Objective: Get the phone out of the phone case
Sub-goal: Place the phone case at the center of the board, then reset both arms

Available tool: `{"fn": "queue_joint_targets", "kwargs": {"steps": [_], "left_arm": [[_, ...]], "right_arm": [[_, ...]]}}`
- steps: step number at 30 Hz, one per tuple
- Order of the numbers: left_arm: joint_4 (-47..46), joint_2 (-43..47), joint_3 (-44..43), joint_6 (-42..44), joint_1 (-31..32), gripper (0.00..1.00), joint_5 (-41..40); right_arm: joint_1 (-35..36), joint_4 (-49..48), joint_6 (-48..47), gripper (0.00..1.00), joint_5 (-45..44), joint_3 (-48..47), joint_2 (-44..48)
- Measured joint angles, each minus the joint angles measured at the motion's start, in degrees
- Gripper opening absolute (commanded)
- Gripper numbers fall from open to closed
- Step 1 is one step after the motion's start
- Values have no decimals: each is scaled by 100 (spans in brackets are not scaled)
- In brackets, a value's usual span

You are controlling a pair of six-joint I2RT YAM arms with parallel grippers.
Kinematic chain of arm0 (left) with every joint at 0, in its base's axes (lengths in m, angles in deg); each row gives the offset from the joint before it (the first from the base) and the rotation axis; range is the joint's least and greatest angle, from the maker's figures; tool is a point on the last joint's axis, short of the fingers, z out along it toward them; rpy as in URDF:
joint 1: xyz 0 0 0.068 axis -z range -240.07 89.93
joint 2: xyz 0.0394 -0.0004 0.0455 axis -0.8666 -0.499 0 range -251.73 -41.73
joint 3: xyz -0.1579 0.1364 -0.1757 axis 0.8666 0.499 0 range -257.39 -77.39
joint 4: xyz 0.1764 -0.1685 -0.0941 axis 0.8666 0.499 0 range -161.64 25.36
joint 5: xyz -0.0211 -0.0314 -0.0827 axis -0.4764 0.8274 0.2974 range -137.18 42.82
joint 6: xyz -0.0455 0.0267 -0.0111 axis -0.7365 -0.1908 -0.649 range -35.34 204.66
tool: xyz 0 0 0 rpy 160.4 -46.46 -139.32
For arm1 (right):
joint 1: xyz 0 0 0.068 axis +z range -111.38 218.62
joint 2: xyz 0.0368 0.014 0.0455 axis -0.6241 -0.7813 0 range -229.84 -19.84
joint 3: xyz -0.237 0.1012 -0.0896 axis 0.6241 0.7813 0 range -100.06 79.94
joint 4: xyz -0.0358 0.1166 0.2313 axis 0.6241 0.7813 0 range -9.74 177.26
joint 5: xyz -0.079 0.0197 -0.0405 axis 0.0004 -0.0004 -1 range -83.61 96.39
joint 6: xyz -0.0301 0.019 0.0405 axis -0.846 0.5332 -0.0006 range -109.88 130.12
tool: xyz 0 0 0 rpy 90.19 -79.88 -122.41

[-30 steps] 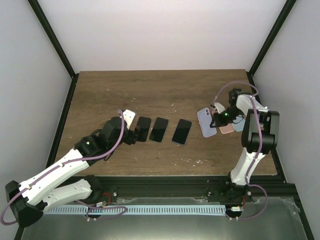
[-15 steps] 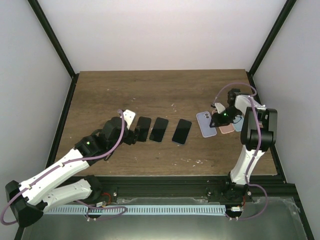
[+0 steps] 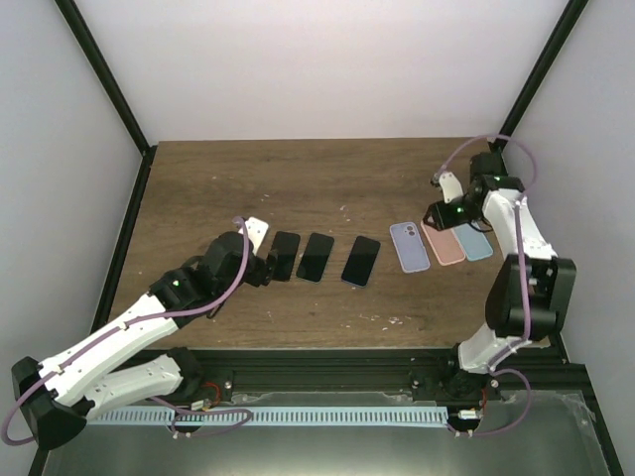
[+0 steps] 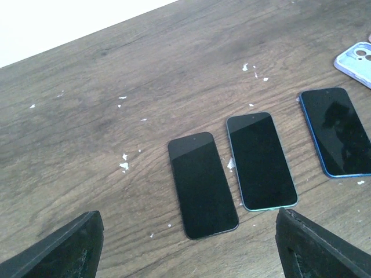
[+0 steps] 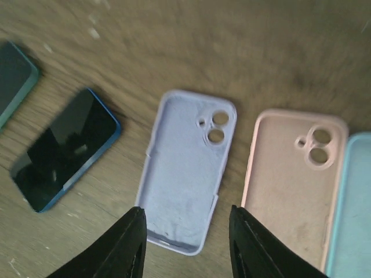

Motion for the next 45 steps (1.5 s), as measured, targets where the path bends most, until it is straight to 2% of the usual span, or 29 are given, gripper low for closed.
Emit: {"fn": "queue_joint_targets", "kwargs": {"steps": [3,4,5,6,10,14,17,20,28,36,45], "left_arm": [[24,33,0,20,-4,92,-129],[20,63,0,22,-7,93,-162],[20,98,0,20,-11,95,-190],[24,142,-7,15,-20,97,-221],[103,120,-273,2,-260,100,-164],[33,83,-522,-26,-1084,100,125],[-201,341,-271,-94,-1541,100,332],[-337,754,173,-131,-1714,99,535],[-461,1060,358,-125,-1740,97,490],[-503,1054,358,-146,-1742,98,385],[-671,955,356,-750,-1740,100,195]], "right_arm": [[-7,-264,127,61,262,2,787],[-7,-463,199,70,339,46,1134],[-11,-682,293,90,382,107,1519],[-11,-931,404,99,426,205,1880],[-11,-2098,940,100,562,970,3171],[-11,-3318,1598,100,767,2218,4111],[-11,-4046,2166,100,813,3115,4511],[-11,-4435,2750,100,739,3611,4509],[-11,-4804,3257,100,520,3635,4454],[-11,-4854,3289,100,785,3637,4457],[-11,-4852,3324,100,863,3635,4457]]}}
